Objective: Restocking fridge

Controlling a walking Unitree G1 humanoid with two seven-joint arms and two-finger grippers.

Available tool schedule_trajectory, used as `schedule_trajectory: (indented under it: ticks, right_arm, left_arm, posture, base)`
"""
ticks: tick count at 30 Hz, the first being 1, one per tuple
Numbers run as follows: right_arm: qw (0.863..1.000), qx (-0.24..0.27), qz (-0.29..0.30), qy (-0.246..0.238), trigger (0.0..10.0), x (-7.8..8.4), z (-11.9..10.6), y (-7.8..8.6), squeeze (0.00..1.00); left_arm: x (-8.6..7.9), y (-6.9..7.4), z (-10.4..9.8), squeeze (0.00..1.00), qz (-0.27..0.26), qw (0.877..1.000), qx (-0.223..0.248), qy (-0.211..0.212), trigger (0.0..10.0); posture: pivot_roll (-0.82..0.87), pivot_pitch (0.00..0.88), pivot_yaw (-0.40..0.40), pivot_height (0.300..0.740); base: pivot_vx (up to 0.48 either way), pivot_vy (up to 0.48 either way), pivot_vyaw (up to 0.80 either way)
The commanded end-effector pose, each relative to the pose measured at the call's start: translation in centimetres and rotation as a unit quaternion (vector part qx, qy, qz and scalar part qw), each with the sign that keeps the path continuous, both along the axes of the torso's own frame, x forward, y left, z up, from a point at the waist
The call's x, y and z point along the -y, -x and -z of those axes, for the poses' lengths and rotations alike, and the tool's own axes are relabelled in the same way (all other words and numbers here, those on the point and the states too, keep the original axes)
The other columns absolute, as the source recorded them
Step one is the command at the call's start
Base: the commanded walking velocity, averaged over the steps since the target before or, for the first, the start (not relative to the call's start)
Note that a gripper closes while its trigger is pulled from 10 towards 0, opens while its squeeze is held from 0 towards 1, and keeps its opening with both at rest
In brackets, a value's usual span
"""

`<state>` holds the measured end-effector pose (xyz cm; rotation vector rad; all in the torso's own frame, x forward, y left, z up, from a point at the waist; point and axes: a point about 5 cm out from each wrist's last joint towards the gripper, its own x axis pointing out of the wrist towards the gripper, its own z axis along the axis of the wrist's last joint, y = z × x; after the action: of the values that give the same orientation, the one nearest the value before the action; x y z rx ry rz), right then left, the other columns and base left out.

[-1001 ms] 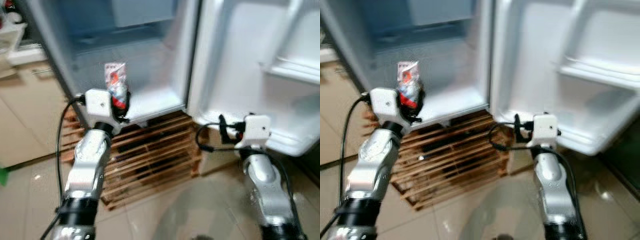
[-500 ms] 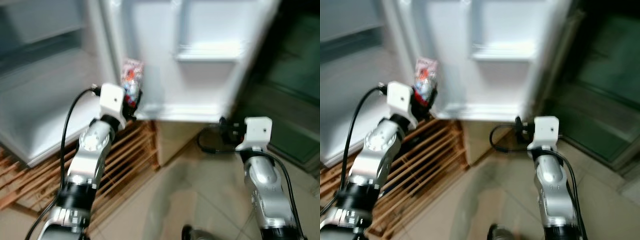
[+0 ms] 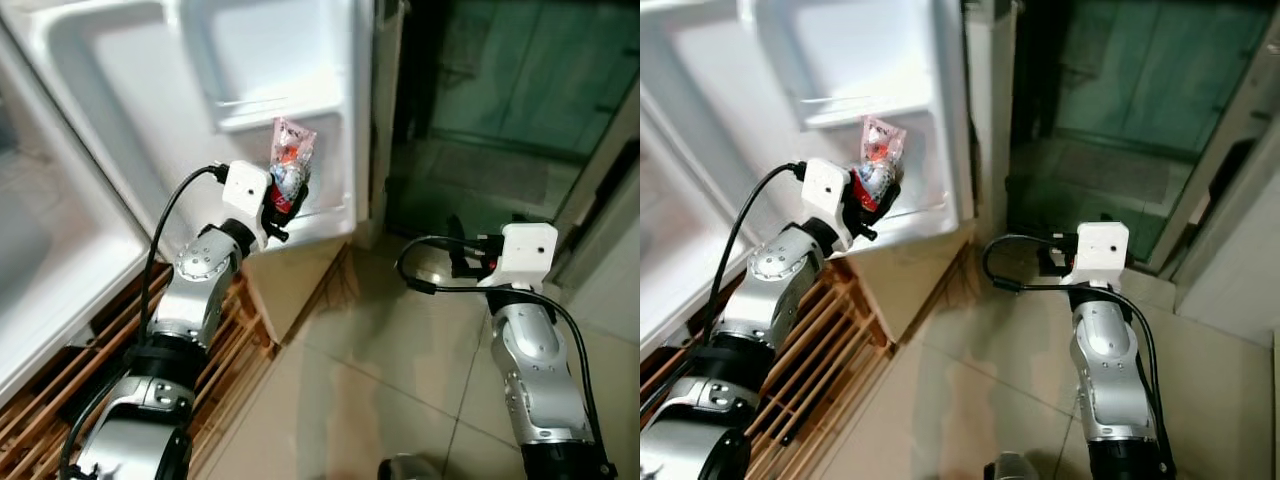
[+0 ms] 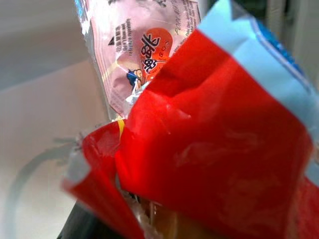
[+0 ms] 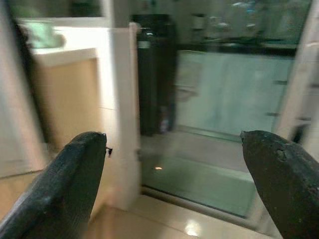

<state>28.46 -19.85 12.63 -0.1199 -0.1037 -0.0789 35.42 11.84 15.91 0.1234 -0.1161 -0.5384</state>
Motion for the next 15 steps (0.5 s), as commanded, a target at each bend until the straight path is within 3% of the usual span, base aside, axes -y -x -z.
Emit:
schedule_trajectory:
  ticks: [1,8,9,11,15]
  right_arm:
    - [1.0,0.008,-0.028,0.001,10.0,-1.1,-0.5,0.0,0.0]
    - [0.998,-0.004,-0.069,-0.004,10.0,-2.3,-0.4,0.6,0.0]
    - [0.997,-0.013,-0.073,-0.008,10.0,-2.4,0.0,1.0,0.0]
    - [0.997,-0.015,-0.073,-0.009,10.0,-2.3,0.1,1.2,0.0]
    - [0.996,-0.037,-0.078,-0.007,10.0,-2.1,0.6,2.6,0.0]
  left_arm:
    - [-1.6,-0.2,-0.5,0.0,-0.02,1.0,0.012,-0.005,10.0]
    - [-3.3,0.0,-0.4,0.0,0.0,0.998,0.011,-0.059,10.0]
    - [-4.2,-0.1,-1.1,0.0,0.005,0.997,0.015,-0.077,10.0]
    - [-4.5,-0.1,-1.3,0.0,0.006,0.996,0.018,-0.082,10.0]
    - [-6.2,-0.6,-4.2,0.0,0.017,0.991,0.044,-0.122,10.0]
  posture:
    - [-0.17,0.0,0.084,0.74]
    - [-0.15,0.0,0.068,0.74]
    - [-0.15,0.0,0.058,0.74]
    - [-0.15,0.0,0.055,0.74]
    - [-0.15,0.051,0.044,0.74]
  base:
    - [0.0,0.0,0.0]
    - [0.0,0.0,0.0]
    - [0.0,0.0,0.0]
    - [0.0,0.0,0.0]
    - [0.0,0.0,0.0]
